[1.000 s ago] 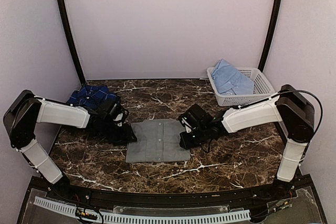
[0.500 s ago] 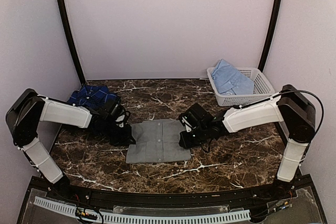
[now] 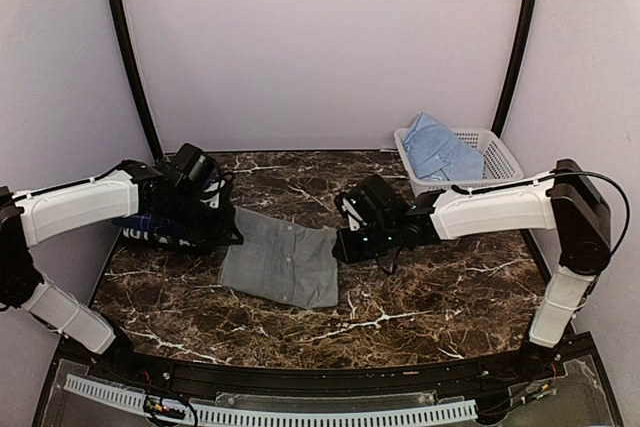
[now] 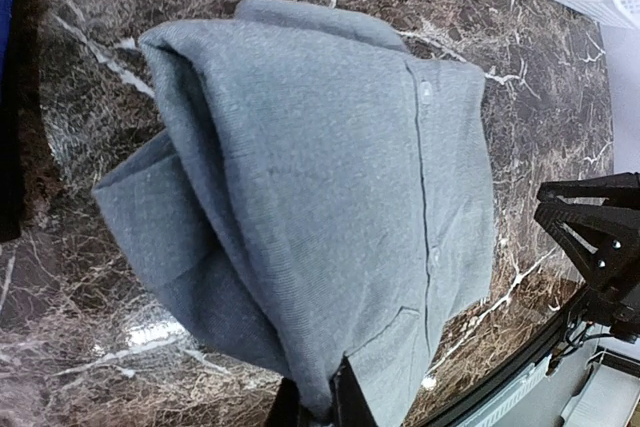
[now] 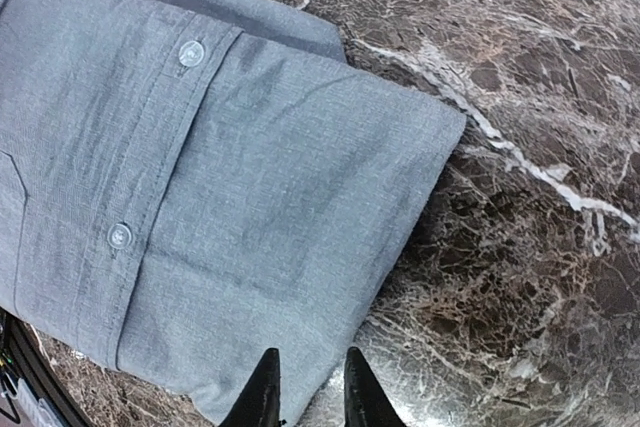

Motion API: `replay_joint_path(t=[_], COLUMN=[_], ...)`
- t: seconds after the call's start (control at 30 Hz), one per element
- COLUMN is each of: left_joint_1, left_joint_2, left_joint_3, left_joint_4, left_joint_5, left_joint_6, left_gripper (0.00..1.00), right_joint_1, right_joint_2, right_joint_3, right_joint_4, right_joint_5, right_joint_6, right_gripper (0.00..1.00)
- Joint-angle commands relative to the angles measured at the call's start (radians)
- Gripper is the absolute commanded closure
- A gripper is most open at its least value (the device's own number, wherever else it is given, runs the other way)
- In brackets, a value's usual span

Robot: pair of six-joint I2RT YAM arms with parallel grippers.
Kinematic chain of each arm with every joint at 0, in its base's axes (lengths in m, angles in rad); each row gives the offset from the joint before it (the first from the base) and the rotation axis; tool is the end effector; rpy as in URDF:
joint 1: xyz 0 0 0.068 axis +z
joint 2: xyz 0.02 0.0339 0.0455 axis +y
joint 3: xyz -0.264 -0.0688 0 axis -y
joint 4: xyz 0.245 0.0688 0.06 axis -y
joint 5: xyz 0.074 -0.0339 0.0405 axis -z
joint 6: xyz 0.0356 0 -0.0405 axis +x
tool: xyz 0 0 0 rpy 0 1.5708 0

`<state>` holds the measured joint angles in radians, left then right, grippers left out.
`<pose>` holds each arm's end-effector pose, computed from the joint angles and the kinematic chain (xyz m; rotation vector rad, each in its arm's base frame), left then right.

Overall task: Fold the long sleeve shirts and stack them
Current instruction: Pick up the square-folded shirt from the center of the board, then turn over the square-folded shirt at the center of the board.

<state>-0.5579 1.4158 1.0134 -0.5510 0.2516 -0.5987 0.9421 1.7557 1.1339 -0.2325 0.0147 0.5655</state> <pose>0.2422 -0.1616 0.2451 0.0530 2.6623 -0.7456 0.2207 0.3027 0.1964 -0.4679 2.4927 0.6363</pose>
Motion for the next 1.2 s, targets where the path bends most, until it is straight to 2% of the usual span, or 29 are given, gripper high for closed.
replay_joint_path(t=[0.0,0.43,0.57,0.77,0.97,1.17], left_joint_1=[0.018,0.048,0.056,0.058,0.058,0.058], left_joint_2=[-0.059,-0.03,-0.005,0.053,0.135,0.212], left_joint_3=[0.084,0.292,0.359,0.439,0.572,0.575], left_joint_4=[-0.146,-0.296,-0.31,-0.292,-0.266,-0.184], left_joint_5=[-0.02,-0.001,0.046,0.102,0.148,0.204], left_joint_6=[0.08,0.198,0.212,0.21,0.175,0.122], left_gripper=[1.0,1.0,1.0,1.0,1.0,1.0], right_joint_1=[-0.002,0.023,0.049,0.088,0.114,0.127], right_joint_2=[0.069,0.346,0.42,0.56,0.666,0.764], right_joint_3=[0.053,0.26,0.32,0.503,0.624,0.745], right_joint_4=[0.026,0.071,0.091,0.103,0.242,0.318], right_joint_5=[-0.01,-0.071,-0.09,-0.157,-0.279,-0.403], right_joint_6=[0.007,0.023,0.04,0.079,0.178,0.231], right_gripper=[0.82,0.84,0.85,0.84,0.84,0.8])
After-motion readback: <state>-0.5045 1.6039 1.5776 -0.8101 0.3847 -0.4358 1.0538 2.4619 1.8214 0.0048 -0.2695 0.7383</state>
